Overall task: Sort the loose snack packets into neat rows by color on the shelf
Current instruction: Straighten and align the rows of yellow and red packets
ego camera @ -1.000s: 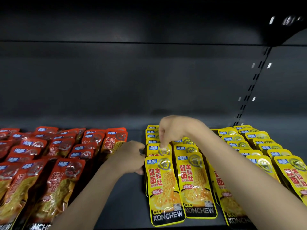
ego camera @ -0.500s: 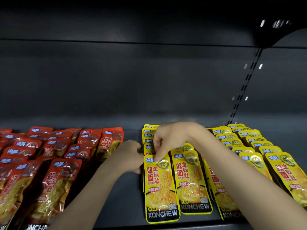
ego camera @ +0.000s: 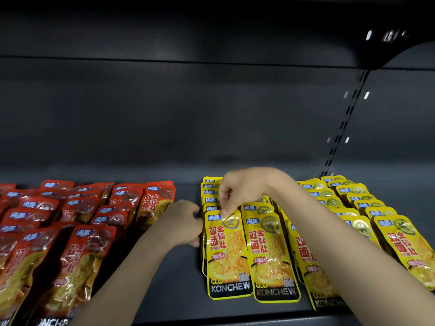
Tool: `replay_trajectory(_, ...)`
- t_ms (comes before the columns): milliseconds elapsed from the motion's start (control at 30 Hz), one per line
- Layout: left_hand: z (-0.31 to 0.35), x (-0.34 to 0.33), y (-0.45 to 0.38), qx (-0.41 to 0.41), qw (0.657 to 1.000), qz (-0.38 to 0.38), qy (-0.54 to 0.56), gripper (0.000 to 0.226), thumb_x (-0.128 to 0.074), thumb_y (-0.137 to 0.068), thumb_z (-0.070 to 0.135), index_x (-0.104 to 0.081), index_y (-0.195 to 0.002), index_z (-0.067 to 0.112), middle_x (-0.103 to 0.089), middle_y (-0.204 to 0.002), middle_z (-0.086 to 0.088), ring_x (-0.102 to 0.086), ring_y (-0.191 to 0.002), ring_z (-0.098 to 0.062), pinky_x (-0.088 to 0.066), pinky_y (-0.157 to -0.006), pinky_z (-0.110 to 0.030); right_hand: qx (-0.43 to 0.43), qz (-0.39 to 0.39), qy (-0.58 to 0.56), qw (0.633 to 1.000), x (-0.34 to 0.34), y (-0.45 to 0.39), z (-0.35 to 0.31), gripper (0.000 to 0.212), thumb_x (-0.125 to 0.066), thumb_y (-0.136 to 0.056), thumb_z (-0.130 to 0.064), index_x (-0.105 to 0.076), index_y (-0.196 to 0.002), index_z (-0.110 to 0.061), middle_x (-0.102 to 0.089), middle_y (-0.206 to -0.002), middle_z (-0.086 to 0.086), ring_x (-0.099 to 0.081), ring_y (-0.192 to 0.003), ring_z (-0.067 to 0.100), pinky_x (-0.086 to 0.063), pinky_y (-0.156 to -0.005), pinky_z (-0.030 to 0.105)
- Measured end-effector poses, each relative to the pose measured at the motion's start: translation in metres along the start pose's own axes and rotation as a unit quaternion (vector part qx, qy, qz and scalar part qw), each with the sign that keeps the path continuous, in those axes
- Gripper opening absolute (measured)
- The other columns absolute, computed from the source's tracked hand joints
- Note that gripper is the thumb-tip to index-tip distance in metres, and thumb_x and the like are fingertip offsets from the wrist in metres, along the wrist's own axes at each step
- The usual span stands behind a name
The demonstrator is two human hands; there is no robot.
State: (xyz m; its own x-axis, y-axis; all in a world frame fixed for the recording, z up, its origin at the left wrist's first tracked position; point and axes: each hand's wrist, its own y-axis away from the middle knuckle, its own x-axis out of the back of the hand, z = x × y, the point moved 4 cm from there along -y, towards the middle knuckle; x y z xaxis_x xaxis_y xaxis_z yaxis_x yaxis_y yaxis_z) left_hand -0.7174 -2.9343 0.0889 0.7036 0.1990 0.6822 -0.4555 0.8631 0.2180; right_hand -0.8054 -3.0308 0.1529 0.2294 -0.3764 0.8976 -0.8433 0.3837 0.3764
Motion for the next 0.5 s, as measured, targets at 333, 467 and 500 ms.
replay_trajectory(333,0.002,-0.002,0.004,0.002,1.0,-0.013,-0.024,0.036,-0.047,-0.095,0.008,-0.047,-0.131,0.004,-0.059,-0.075,0.005,-0.067,-0.061,-0.011,-0.058,-0.077,-0.031,-0.021,-0.001,-0.015,1.0,0.004,-0.004,0.007,0.014,-0.072,-0.08,-0.035,-0.063,-0.076,-0.026,-0.056,-0.071,-0.014,-0.05,-0.069,0.004,-0.04,-0.061,0.019)
replay_trajectory(467,0.006,0.009,0.0,0.015,0.999,-0.022,-0.02,0.032,-0.045,-0.095,0.004,-0.048,-0.127,0.01,-0.067,-0.087,-0.007,-0.071,-0.072,-0.02,-0.058,-0.079,-0.033,-0.043,0.066,-0.023,0.997,0.017,-0.007,0.013,0.019,-0.065,-0.086,-0.027,-0.071,-0.094,-0.01,-0.069,-0.094,0.0,-0.063,-0.089,0.019,-0.05,-0.08,0.031)
replay_trajectory(500,0.006,0.013,-0.007,0.024,0.999,-0.023,-0.034,0.035,-0.048,-0.093,0.003,-0.047,-0.128,0.006,-0.068,-0.097,-0.014,-0.072,-0.076,-0.022,-0.057,-0.082,-0.036,-0.057,0.085,-0.014,0.995,0.021,-0.01,0.016,0.024,-0.062,-0.087,-0.024,-0.07,-0.098,-0.004,-0.07,-0.103,0.009,-0.064,-0.095,0.026,-0.052,-0.084,0.037)
